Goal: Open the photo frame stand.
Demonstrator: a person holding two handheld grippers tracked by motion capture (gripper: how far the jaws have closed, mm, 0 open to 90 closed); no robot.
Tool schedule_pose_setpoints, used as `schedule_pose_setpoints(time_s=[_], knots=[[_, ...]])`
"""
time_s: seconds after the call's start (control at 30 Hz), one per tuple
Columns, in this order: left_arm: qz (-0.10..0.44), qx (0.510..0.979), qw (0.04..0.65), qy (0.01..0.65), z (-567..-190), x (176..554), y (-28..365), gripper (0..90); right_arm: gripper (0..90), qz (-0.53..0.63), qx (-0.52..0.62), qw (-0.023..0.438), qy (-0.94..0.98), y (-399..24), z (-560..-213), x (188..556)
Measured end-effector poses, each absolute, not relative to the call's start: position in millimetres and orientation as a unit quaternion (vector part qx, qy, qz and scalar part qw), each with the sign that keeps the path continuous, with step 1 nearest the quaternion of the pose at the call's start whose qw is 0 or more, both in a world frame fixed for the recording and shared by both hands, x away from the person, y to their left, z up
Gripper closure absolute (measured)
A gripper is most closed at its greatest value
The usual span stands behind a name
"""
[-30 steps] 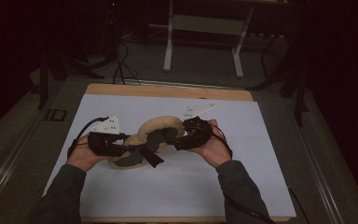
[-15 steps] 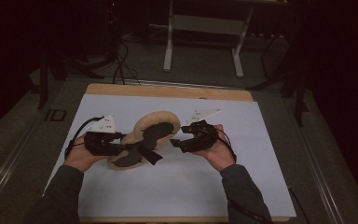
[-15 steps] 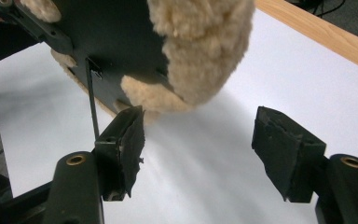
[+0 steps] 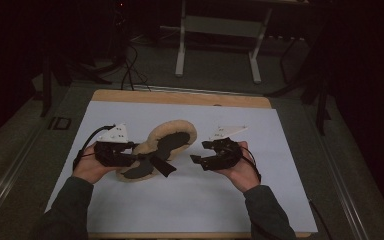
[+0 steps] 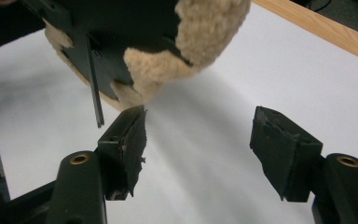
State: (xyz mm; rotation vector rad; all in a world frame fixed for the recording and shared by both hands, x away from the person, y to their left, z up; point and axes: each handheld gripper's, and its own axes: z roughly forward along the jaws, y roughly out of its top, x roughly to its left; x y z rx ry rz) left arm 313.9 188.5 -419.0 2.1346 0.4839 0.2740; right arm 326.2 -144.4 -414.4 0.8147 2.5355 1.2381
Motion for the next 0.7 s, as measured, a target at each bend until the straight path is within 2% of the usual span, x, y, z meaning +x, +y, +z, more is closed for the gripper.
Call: schedule_pose_setpoints(time_s=[0.43,0.7], knots=[[0.118,0.868,0.441,0.197,-418,315,180,67.0,38.2,0.410,0.286,0.125,0.857,-161,-432,313],[0.127,0.882,0.414,0.184,-414,318,161,67.2,38.5,0.415,0.307,0.121,0.848,-180,-441,310]])
